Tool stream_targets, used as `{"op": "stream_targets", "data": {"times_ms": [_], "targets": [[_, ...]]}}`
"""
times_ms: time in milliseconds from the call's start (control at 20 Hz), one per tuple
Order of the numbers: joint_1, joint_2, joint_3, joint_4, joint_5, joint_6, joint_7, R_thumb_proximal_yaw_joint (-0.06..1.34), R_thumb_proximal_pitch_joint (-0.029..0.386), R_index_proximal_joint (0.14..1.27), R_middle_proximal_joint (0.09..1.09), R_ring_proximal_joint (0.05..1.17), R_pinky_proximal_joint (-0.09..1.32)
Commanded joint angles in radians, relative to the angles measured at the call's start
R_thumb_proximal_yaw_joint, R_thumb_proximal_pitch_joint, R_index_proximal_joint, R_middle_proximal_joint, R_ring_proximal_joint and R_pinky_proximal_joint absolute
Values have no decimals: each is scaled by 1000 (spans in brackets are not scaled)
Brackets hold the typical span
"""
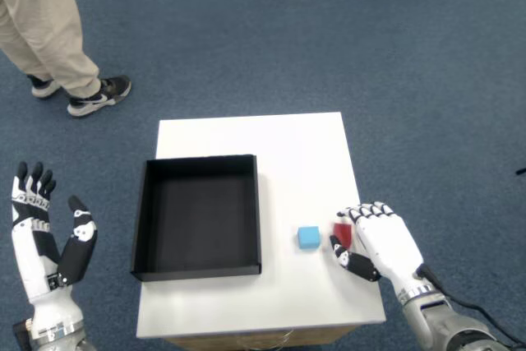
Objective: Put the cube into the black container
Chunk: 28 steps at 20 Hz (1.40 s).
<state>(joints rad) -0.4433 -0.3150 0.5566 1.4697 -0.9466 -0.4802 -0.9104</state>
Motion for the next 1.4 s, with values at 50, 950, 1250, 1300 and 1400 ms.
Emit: {"op": "stream_targets", "data": {"times_ms": [50, 950, 1250, 1300, 1400], "targets": [[-30, -18, -12, -27, 19, -12, -15, 638, -17, 416, 327, 308, 219], [8, -9, -1, -27, -3, -2, -47, 669, 111, 384, 301, 290, 155], [22, -17, -1, -31, -7, -23, -78, 682, 115, 385, 298, 285, 137], [23, -22, -5, -28, -4, -25, -77, 685, 114, 385, 298, 285, 134], [24, -28, -13, -21, 4, -27, -69, 692, 115, 384, 297, 283, 128]]}}
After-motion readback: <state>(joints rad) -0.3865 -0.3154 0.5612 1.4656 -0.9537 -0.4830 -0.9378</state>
